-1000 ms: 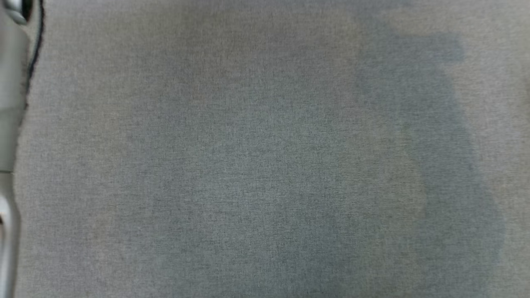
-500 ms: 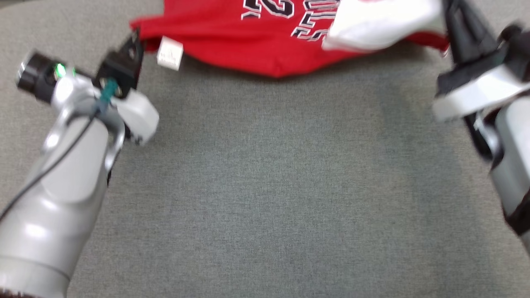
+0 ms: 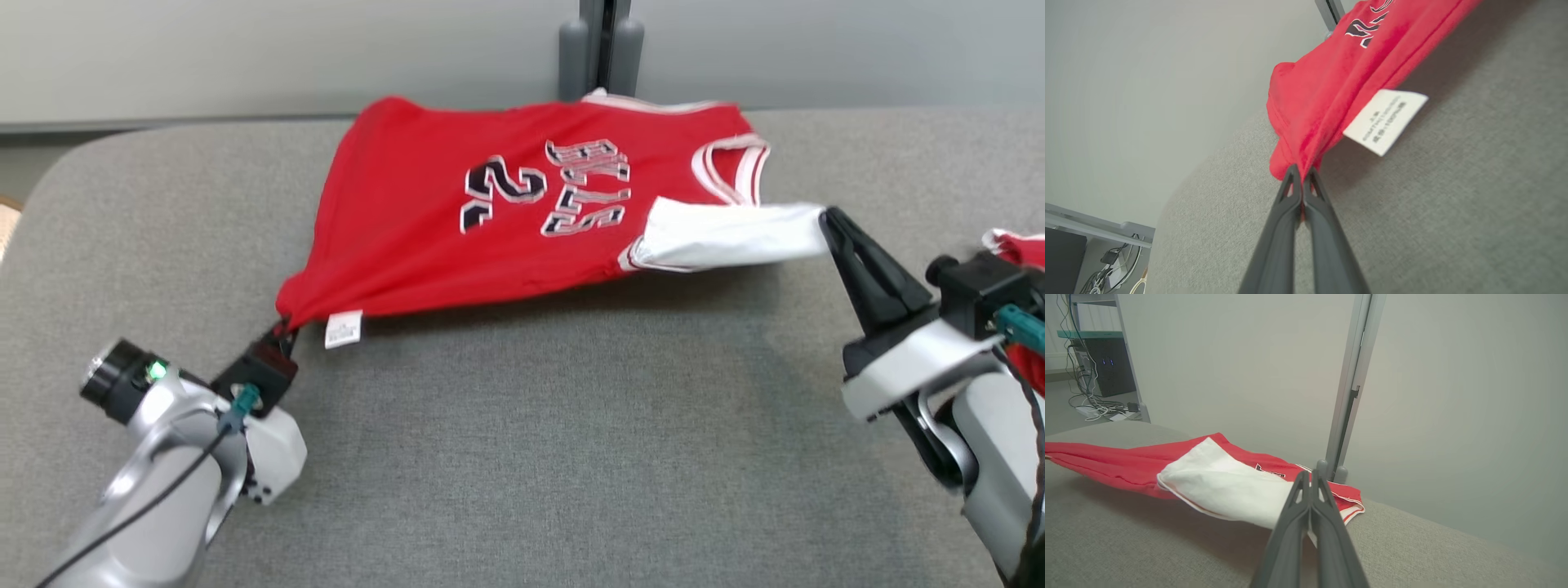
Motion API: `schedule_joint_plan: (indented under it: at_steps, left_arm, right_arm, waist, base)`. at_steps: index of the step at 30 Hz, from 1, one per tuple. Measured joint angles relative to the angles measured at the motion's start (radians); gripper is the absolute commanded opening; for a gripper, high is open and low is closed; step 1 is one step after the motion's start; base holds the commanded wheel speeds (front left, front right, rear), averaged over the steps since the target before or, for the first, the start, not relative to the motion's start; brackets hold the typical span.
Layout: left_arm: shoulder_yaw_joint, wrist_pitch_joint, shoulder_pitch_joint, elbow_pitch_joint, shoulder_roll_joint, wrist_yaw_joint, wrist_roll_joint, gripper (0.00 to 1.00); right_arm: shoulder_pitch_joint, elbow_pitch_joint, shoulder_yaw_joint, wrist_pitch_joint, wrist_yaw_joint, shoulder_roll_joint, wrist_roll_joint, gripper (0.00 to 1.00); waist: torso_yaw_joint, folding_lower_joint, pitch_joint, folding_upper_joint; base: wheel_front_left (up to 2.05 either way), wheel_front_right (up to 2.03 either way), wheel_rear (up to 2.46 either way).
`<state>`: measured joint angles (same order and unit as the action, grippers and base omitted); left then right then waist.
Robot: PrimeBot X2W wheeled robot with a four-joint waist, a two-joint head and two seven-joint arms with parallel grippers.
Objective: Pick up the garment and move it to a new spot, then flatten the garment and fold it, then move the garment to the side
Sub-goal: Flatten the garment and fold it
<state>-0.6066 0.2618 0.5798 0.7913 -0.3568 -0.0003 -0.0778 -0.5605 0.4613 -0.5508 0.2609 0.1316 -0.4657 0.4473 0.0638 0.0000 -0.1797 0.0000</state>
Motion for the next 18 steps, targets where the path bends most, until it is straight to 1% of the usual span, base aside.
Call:
schedule_joint_plan:
  at_steps: [3, 7, 10, 13, 18]
  left_arm:
    - [-0.020, 0.000, -0.043, -0.008, 0.000, -0.008, 0.005, 0.00]
    - [-0.042, 0.002, -0.090, -0.023, -0.001, -0.013, 0.005, 0.00]
    - [-0.061, -0.017, -0.129, -0.057, -0.003, -0.017, 0.006, 0.00]
    - [-0.081, -0.052, -0.170, -0.113, -0.014, -0.022, 0.006, 0.00]
    - [-0.102, -0.123, -0.254, -0.242, -0.055, -0.025, 0.005, 0.00]
  right_arm:
    - [0.033, 0.000, -0.015, 0.000, 0.000, -0.021, 0.028, 0.00]
    - [0.075, -0.019, -0.040, 0.000, 0.000, -0.052, 0.038, 0.00]
    - [0.107, -0.042, -0.038, 0.000, 0.000, -0.068, 0.047, 0.00]
    - [0.151, -0.074, -0.034, 0.000, 0.000, -0.084, 0.052, 0.00]
    - [0.240, -0.140, -0.048, 0.000, 0.000, -0.128, 0.063, 0.00]
  waist:
    - [0.003, 0.0000, 0.037, 0.0000]
    - [0.008, 0.0000, 0.079, 0.0000]
    - [0.012, 0.0000, 0.110, 0.0000]
    - [0.016, 0.0000, 0.142, 0.0000]
    - [0.022, 0.0000, 0.191, 0.0000]
  base:
    - [0.00, 0.00, 0.00]
    - [0.00, 0.00, 0.00]
    - [0.00, 0.00, 0.00]
    - [0.00, 0.00, 0.00]
    - [0.00, 0.00, 0.00]
